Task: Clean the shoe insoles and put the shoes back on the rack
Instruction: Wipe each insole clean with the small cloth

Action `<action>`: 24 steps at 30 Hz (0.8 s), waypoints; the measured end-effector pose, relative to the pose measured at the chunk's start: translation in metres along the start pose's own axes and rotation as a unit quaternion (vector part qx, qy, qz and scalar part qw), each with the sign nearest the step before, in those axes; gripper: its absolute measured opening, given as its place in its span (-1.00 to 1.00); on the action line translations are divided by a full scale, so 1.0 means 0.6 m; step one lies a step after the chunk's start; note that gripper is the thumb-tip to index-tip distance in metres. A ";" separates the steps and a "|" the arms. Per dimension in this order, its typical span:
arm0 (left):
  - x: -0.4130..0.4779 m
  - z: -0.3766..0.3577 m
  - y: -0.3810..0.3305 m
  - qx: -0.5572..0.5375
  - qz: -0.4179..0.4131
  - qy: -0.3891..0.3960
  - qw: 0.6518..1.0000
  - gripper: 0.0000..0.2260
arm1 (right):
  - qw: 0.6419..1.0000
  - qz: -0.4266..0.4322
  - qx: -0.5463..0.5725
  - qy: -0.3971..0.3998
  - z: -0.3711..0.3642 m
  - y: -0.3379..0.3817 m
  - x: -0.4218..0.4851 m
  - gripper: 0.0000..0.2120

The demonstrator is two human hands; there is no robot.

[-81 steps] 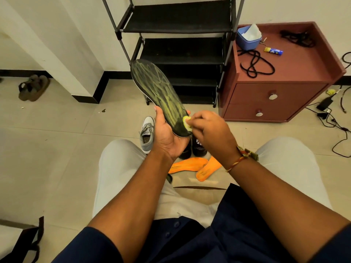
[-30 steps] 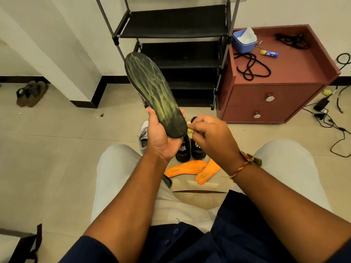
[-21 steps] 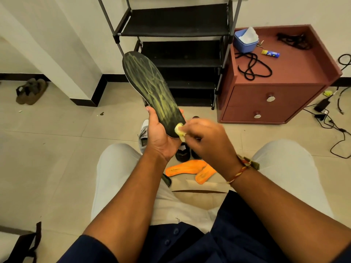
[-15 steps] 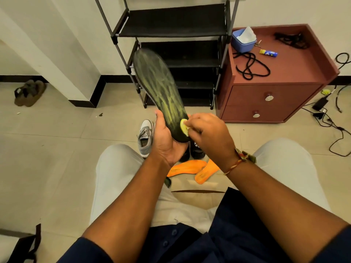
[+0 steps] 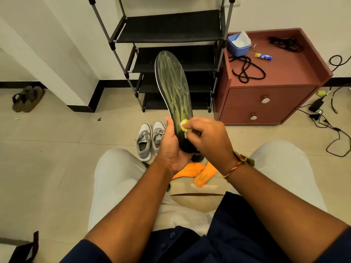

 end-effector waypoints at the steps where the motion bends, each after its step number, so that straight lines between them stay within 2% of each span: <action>1: 0.000 0.003 -0.006 -0.001 -0.002 -0.008 1.000 -0.32 | 1.000 0.005 0.027 0.014 -0.011 0.012 -0.005 -0.84; 4: 0.000 0.013 -0.022 0.003 -0.008 -0.018 1.000 -0.25 | 0.997 0.040 0.052 0.048 -0.028 0.039 -0.012 -0.84; 6: -0.002 0.008 -0.021 0.011 -0.011 -0.012 1.000 -0.27 | 0.998 0.046 0.008 0.050 -0.021 0.029 -0.003 -0.90; 10: 0.001 0.000 0.003 0.021 -0.007 0.002 1.000 -0.34 | 0.996 0.005 -0.087 -0.001 0.017 -0.020 0.014 -0.92; 13: 0.003 0.006 0.005 0.033 -0.002 -0.010 0.999 -0.34 | 0.999 -0.021 -0.046 -0.015 0.022 -0.027 0.010 -0.90; 19: -0.001 0.019 -0.033 0.052 -0.012 -0.049 0.997 -0.22 | 0.996 0.036 0.057 0.062 -0.031 0.039 -0.010 -0.86; 22: -0.005 0.023 -0.042 0.044 -0.020 -0.049 0.998 -0.18 | 0.994 0.062 0.024 0.087 -0.038 0.045 -0.012 -0.89; 24: -0.005 0.021 -0.034 0.040 -0.018 -0.038 0.998 -0.23 | 0.993 0.069 -0.032 0.093 -0.036 0.036 -0.008 -0.93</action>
Point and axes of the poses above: each hand's wrist, its own x-axis towards the middle knuckle, its own z-axis out of the back of the hand, y = z × x, the point moved 8 cm from there along x, towards the middle knuckle, and after that the axes turned 11 degrees about z, right-handed, at the moved point
